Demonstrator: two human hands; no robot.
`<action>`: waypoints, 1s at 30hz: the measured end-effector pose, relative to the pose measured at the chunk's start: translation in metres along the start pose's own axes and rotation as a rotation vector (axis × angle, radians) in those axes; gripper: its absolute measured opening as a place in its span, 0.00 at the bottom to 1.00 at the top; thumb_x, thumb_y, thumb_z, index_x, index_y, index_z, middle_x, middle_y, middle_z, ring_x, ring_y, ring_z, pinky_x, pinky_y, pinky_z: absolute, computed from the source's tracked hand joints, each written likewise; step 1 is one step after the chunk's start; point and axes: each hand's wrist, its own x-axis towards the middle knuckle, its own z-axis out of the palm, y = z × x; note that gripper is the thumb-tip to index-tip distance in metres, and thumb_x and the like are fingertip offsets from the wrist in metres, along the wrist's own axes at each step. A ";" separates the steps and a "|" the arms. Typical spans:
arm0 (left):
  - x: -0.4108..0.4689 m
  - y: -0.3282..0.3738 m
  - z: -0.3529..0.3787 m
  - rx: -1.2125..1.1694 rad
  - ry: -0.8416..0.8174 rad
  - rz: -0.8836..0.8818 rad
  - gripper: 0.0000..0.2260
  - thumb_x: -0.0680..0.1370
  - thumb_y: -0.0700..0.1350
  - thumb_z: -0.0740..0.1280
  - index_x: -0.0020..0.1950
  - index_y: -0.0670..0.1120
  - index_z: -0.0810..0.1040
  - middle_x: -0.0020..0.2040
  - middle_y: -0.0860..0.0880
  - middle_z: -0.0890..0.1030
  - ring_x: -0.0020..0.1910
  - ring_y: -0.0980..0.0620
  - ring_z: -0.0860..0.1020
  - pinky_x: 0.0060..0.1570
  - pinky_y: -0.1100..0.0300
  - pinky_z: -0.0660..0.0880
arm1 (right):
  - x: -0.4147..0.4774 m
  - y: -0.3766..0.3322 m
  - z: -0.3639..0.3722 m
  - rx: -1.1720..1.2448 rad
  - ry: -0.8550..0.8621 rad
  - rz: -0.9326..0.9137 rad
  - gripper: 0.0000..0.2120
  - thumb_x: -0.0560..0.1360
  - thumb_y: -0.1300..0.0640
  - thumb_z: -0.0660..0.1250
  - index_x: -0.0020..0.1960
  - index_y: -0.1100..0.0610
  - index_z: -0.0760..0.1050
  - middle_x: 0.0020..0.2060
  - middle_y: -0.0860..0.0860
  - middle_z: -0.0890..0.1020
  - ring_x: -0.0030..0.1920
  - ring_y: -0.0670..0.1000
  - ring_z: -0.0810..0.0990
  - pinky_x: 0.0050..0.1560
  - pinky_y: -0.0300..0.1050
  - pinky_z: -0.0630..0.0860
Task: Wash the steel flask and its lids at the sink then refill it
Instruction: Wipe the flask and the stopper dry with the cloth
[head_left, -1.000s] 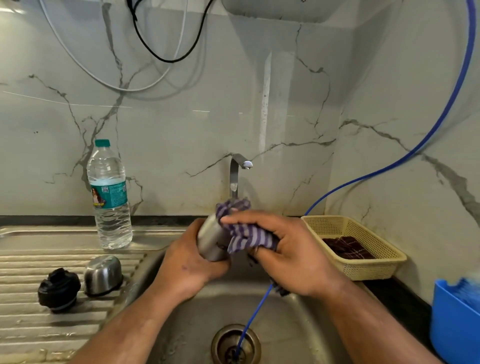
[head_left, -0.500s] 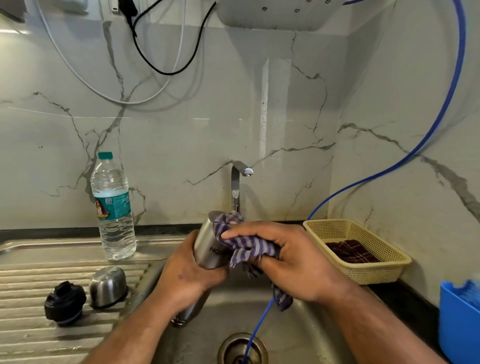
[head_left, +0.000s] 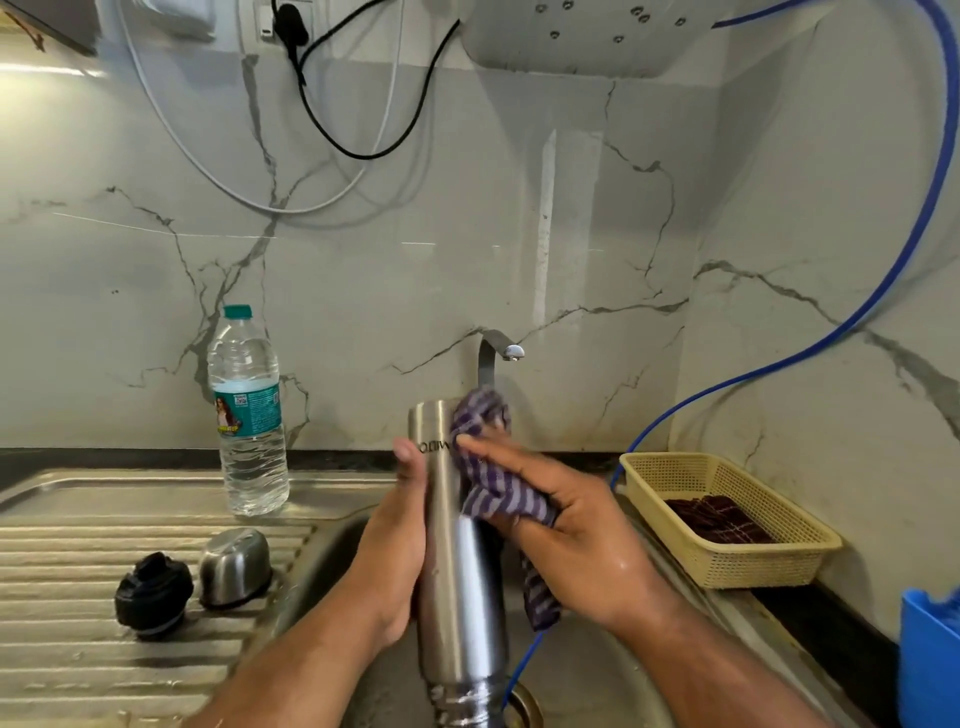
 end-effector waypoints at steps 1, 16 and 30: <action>-0.001 0.004 0.001 -0.102 0.018 -0.027 0.38 0.72 0.78 0.47 0.63 0.57 0.82 0.57 0.50 0.87 0.57 0.52 0.84 0.59 0.52 0.78 | -0.002 0.002 0.003 -0.017 -0.051 -0.009 0.31 0.75 0.73 0.70 0.70 0.45 0.78 0.72 0.37 0.74 0.77 0.41 0.67 0.76 0.38 0.63; -0.004 0.009 0.010 -0.167 0.039 -0.158 0.32 0.78 0.72 0.51 0.63 0.53 0.82 0.56 0.45 0.86 0.54 0.48 0.86 0.51 0.52 0.80 | 0.003 0.003 0.004 -0.029 0.026 0.029 0.27 0.77 0.70 0.71 0.70 0.45 0.78 0.74 0.37 0.72 0.76 0.38 0.66 0.74 0.34 0.64; 0.014 0.002 -0.015 -0.329 0.092 -0.299 0.22 0.80 0.56 0.66 0.66 0.42 0.79 0.57 0.38 0.85 0.58 0.39 0.83 0.59 0.44 0.78 | 0.000 0.012 0.002 -0.116 -0.042 0.155 0.32 0.76 0.72 0.70 0.65 0.37 0.81 0.67 0.27 0.74 0.72 0.32 0.68 0.74 0.33 0.65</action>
